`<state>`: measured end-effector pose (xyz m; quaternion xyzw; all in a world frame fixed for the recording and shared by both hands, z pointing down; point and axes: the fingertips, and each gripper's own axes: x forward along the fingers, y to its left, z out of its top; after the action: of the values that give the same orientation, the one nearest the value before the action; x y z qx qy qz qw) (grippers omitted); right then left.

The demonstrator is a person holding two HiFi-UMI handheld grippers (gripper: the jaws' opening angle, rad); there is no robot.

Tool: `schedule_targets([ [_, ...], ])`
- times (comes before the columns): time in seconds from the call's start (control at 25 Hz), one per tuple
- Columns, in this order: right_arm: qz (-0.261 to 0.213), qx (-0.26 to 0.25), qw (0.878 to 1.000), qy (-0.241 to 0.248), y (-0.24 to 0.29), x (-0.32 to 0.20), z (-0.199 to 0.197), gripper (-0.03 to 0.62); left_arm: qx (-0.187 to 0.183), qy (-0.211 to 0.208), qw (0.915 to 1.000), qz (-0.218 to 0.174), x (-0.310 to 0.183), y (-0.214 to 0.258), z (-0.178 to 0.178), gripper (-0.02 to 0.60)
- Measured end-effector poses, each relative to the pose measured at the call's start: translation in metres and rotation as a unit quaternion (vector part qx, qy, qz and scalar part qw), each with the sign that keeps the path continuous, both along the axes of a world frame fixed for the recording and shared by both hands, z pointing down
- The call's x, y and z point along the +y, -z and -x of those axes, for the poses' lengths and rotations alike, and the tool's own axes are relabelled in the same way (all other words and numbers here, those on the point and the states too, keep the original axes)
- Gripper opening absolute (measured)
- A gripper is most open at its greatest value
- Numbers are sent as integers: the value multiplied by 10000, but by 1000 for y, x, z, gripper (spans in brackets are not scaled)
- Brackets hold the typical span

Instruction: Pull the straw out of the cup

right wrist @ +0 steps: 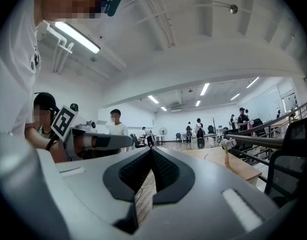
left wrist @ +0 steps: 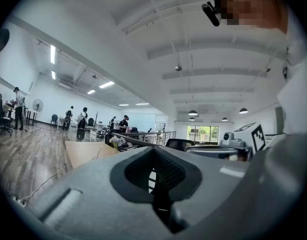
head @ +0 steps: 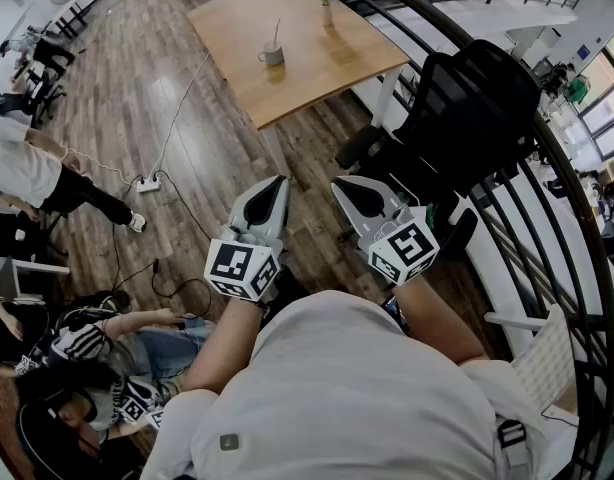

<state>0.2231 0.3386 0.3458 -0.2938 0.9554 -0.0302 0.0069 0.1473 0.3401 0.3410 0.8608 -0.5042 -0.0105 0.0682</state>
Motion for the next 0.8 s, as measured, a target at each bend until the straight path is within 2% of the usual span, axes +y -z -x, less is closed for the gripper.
schedule_targets([
  [0.48, 148, 58, 9999, -24, -10, -27, 43, 9, 106, 34, 9999, 46, -28, -11, 42, 5],
  [0.64, 148, 102, 9998, -22, -14, -46, 73, 9, 164, 67, 9998, 43, -45, -17, 74, 5],
  [0.8, 169, 159, 9997, 59, -11, -73, 122, 9, 164, 74, 9998, 37, -70, -15, 120, 5],
])
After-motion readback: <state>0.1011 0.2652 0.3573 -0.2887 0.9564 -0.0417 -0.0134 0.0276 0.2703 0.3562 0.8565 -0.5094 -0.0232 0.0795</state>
